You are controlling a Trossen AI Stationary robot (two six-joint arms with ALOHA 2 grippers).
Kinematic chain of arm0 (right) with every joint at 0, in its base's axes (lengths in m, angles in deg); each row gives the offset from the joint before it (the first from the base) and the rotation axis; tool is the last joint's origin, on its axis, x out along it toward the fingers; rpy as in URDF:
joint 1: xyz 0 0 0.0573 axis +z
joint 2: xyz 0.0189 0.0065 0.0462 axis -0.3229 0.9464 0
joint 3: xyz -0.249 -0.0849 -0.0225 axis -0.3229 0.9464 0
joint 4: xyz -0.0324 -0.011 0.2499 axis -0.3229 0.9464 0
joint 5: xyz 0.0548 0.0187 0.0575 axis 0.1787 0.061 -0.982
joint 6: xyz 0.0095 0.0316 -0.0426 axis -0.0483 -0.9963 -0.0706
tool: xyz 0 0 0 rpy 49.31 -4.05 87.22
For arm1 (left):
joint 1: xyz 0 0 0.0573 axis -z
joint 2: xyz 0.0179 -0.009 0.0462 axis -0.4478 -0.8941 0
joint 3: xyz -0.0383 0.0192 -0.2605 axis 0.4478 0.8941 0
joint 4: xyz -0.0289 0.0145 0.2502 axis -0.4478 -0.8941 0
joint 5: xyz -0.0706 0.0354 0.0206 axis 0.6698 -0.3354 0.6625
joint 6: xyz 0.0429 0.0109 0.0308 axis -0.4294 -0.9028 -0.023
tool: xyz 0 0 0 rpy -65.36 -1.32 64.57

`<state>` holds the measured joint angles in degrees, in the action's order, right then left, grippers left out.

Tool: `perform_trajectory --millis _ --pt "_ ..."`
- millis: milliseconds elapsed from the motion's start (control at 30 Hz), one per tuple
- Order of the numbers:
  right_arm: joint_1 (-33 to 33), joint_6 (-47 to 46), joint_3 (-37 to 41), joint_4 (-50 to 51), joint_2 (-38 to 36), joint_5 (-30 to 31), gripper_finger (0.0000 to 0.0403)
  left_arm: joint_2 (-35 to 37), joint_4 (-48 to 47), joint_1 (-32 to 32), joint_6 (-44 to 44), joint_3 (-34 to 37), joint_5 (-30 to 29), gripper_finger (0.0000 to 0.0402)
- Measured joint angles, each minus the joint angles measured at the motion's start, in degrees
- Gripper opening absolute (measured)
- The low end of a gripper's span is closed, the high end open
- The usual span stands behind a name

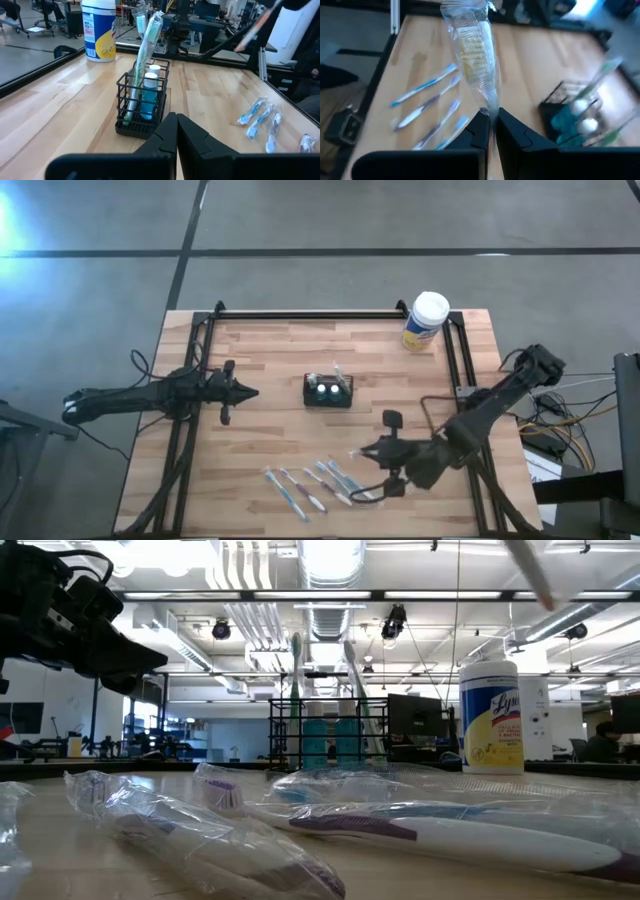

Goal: Pick & Place toothbrushing station
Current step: Put the orange toothbrush into the wire organizer

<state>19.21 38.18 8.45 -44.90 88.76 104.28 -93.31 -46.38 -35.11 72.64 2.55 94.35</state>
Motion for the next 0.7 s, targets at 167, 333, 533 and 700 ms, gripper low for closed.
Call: perform_trajectory --millis 167,333,533,700 --pt "-0.69 4.48 6.94 -4.28 -9.14 1.39 0.0013 -0.6 -0.05 0.0 0.34 0.01 0.0 0.0005" --pt "-1.81 14.74 20.8 -24.82 -20.82 -1.88 0.0013 -1.68 -0.09 0.02 1.06 0.03 0.02 0.0005" --pt "-6.46 21.73 36.96 -42.71 -33.87 -15.69 0.0013 -2.27 0.15 0.0 -0.2 0.06 0.0 0.0005" --pt "-8.76 21.71 45.03 -43.82 -42.64 -17.42 0.0013 -2.21 0.39 0.01 -0.28 0.06 0.01 0.0005"
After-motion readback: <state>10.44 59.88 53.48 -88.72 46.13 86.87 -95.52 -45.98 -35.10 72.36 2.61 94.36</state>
